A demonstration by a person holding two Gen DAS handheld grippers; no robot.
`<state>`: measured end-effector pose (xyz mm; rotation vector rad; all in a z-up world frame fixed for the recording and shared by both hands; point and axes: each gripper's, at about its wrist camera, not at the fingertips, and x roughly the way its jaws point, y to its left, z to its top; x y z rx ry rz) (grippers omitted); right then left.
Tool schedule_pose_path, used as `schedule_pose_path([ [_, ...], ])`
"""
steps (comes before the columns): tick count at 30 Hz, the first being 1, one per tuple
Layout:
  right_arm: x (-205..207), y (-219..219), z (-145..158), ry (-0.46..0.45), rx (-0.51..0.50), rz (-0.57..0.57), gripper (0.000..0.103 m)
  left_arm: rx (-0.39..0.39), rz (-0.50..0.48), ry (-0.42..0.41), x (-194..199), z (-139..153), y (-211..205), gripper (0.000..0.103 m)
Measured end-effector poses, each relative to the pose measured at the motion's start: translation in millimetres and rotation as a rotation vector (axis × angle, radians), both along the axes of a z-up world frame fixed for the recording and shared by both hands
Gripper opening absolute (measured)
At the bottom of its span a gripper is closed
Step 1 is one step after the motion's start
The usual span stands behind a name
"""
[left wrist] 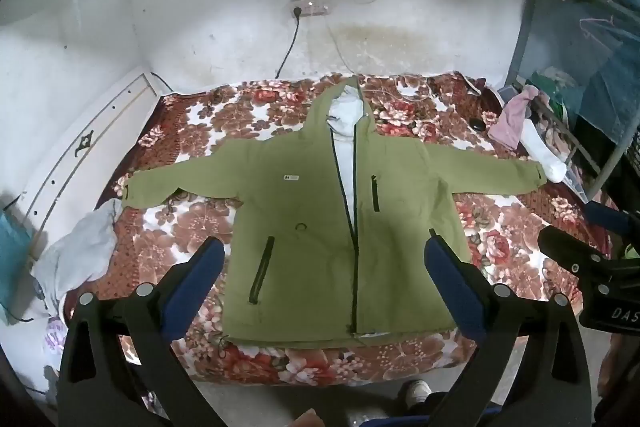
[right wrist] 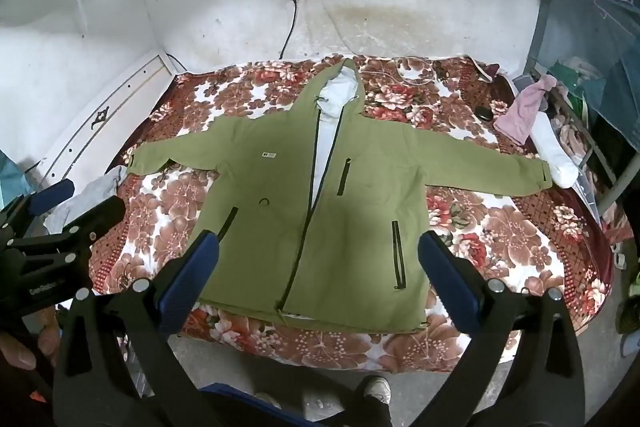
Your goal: Fold large clothes
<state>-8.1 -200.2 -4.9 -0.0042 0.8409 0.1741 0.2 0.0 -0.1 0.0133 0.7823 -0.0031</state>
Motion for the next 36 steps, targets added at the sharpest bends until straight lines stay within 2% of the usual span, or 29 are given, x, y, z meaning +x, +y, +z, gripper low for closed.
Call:
schedule_pose_path([
  [16,-10,7,5,-0.006,-0.012,-0.041,0.098,-0.006,-0.023,0.003,-7,3,-5,0.098],
  [22,-20,13,6,0.001,-0.012,-0.093,0.098,-0.02,-0.052,-0.003,-18,9,14,0.098],
  [28,-36,31,12,-0.011,-0.029,-0.099,0.098,-0.038,-0.07,0.0,-21,10,28,0.098],
  [36,-48,37,16,0.004,-0.014,-0.134,0.098,-0.036,-0.103,0.018,-29,2,34,0.098],
])
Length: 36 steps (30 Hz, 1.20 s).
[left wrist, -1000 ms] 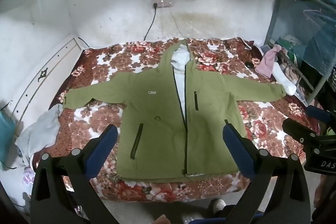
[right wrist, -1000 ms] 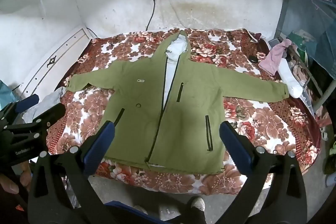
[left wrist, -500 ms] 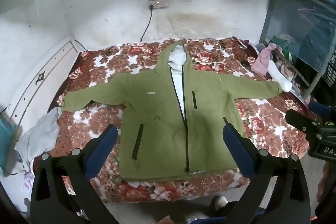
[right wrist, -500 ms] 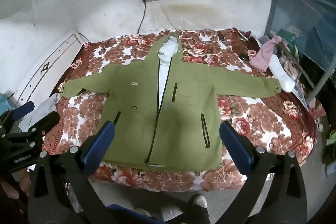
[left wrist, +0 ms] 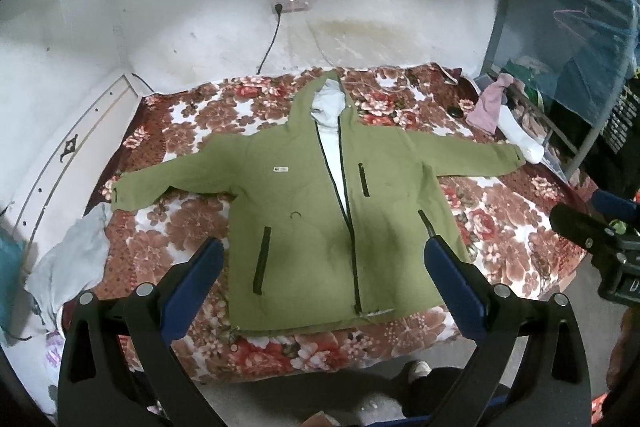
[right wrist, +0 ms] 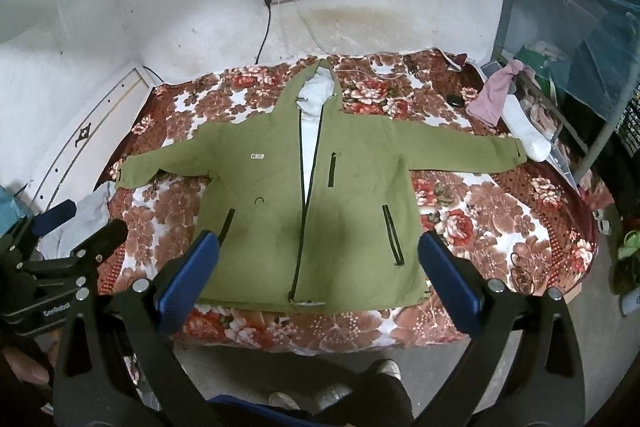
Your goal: Fold large clothes
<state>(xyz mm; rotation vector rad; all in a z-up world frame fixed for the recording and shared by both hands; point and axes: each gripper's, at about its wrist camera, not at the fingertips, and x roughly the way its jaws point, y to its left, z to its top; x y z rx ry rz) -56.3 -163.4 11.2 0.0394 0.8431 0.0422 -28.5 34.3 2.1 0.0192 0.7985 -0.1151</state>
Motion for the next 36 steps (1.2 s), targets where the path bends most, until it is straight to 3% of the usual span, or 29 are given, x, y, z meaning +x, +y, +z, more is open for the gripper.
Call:
schedule_pose_path([
  [9,26,-18,-12,0.021,0.02,0.027,0.098,-0.007,0.032,0.022,19,-10,-16,0.098],
  [23,155,-39,-25,0.011,0.038,0.204,0.098,0.037,0.206,0.05,105,-12,-38,0.098],
  [30,188,-21,-31,0.052,0.033,0.239,0.098,0.027,0.254,0.084,137,-13,-12,0.098],
  [36,217,25,-40,0.053,0.029,0.242,0.098,0.044,0.259,0.081,170,-20,33,0.098],
])
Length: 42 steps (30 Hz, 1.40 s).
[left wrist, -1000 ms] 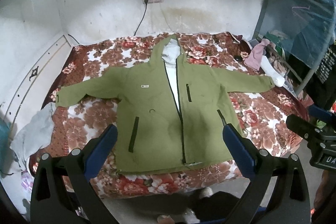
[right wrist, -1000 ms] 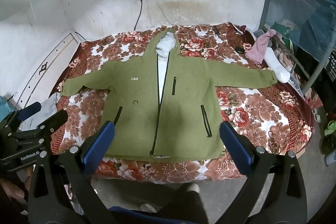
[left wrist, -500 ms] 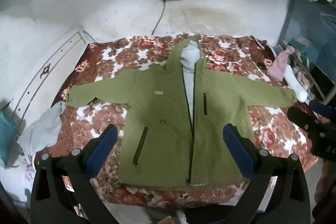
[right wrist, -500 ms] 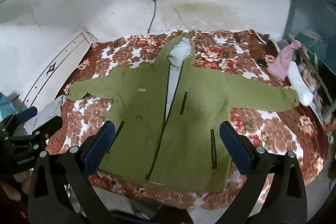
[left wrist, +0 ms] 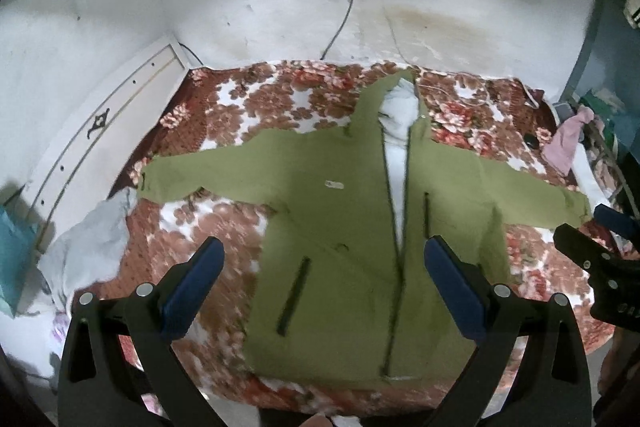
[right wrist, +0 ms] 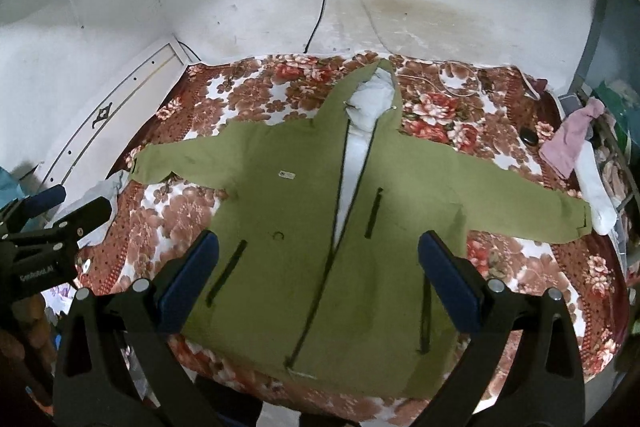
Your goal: Fold large clothes
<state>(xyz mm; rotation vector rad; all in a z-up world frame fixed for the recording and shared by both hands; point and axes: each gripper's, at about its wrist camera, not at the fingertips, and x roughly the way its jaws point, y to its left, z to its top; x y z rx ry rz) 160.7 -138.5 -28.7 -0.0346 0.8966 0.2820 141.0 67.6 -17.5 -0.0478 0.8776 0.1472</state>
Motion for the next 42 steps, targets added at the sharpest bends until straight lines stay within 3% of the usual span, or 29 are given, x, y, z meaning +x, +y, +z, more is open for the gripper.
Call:
schedule_pose_path([
  [7,45,84,-12,0.036,-0.023,-0.023,0.098,-0.008,0.007,0.035,39,-10,91,0.098],
  [15,91,191,-29,0.062,-0.056,0.002,0.098,-0.049,0.006,0.109,83,-42,211,0.098],
  [22,122,266,-71,0.125,-0.125,0.024,0.098,-0.066,0.004,0.108,114,-70,293,0.098],
  [26,143,302,-111,0.173,-0.172,0.046,0.098,-0.178,0.03,0.139,140,-130,351,0.098],
  [30,168,338,-150,0.185,-0.203,0.077,0.098,-0.203,0.075,0.161,157,-188,389,0.098],
  [37,214,386,-248,0.196,-0.274,0.121,0.098,-0.478,0.239,0.13,181,-302,486,0.098],
  [42,234,405,-310,0.205,-0.304,0.133,0.098,-0.505,0.39,0.092,189,-373,553,0.098],
])
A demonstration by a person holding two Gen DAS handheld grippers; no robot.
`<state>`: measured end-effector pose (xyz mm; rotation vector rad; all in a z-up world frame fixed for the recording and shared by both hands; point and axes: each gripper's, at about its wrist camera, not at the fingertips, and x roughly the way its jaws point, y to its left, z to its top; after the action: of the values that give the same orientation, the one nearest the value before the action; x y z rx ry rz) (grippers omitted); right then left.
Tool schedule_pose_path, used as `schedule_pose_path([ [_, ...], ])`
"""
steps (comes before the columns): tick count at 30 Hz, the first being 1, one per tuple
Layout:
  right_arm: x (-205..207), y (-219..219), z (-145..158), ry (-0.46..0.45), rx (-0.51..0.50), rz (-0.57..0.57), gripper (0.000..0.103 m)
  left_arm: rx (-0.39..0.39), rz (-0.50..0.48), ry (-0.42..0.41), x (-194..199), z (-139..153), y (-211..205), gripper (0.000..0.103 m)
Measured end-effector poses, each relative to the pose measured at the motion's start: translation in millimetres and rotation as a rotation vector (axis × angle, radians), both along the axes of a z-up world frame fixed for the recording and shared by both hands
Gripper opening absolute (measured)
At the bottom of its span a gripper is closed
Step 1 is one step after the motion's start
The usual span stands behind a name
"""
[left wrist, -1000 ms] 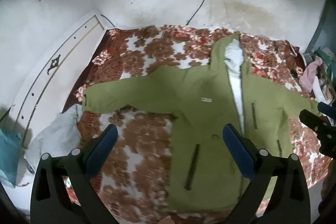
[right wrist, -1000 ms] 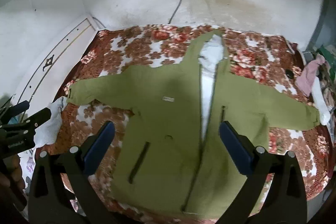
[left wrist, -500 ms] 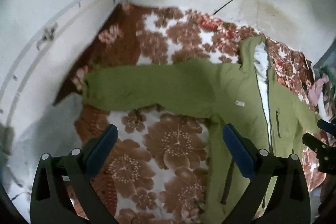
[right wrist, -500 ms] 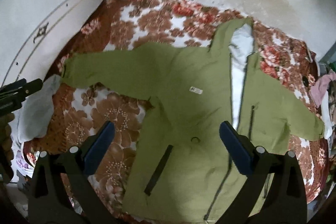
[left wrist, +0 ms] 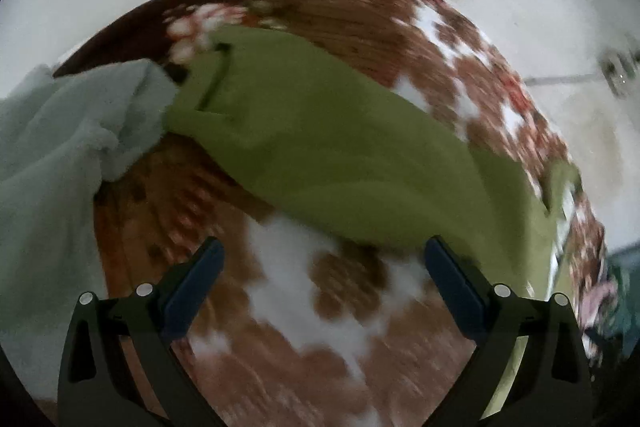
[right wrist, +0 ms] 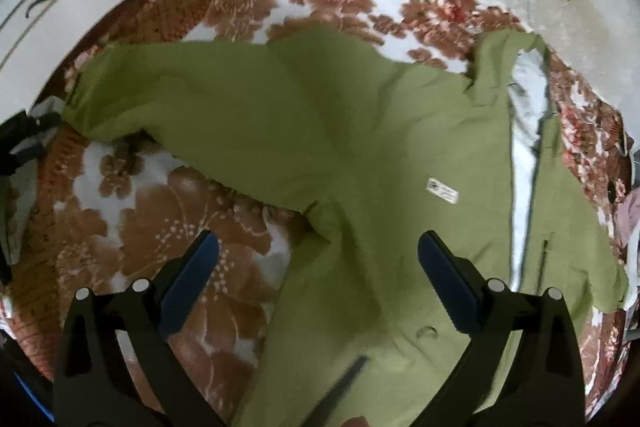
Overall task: Fold large clothes
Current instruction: 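Grasp the jacket sleeve cuff with the left gripper and lift it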
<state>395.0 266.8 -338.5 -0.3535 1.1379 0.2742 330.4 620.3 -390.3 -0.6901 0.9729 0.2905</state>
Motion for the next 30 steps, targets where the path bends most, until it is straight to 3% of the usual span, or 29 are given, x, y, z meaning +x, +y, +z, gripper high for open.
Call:
schedule_pose_path([
  [5,11,12,-50,0.008,-0.046,0.018,0.098,0.015,0.094,-0.015,15,-42,46,0.098],
  [8,12,14,-71,0.004,-0.072,0.025,0.098,-0.014,0.132,-0.051,25,-56,62,0.097],
  [11,11,12,-87,0.004,-0.089,0.027,0.098,0.015,0.134,-0.08,40,-59,69,0.094],
  [16,7,15,-107,0.026,-0.121,0.06,0.098,0.067,0.127,-0.037,53,-63,74,0.044],
  [19,7,23,-111,0.012,-0.12,0.09,0.098,0.088,0.12,-0.056,51,-56,77,0.015],
  [26,10,43,-115,-0.017,-0.106,0.131,0.098,0.192,0.094,-0.142,45,3,59,0.011],
  [30,14,47,-119,-0.006,-0.09,0.127,0.098,0.2,0.085,-0.202,44,41,48,0.011],
])
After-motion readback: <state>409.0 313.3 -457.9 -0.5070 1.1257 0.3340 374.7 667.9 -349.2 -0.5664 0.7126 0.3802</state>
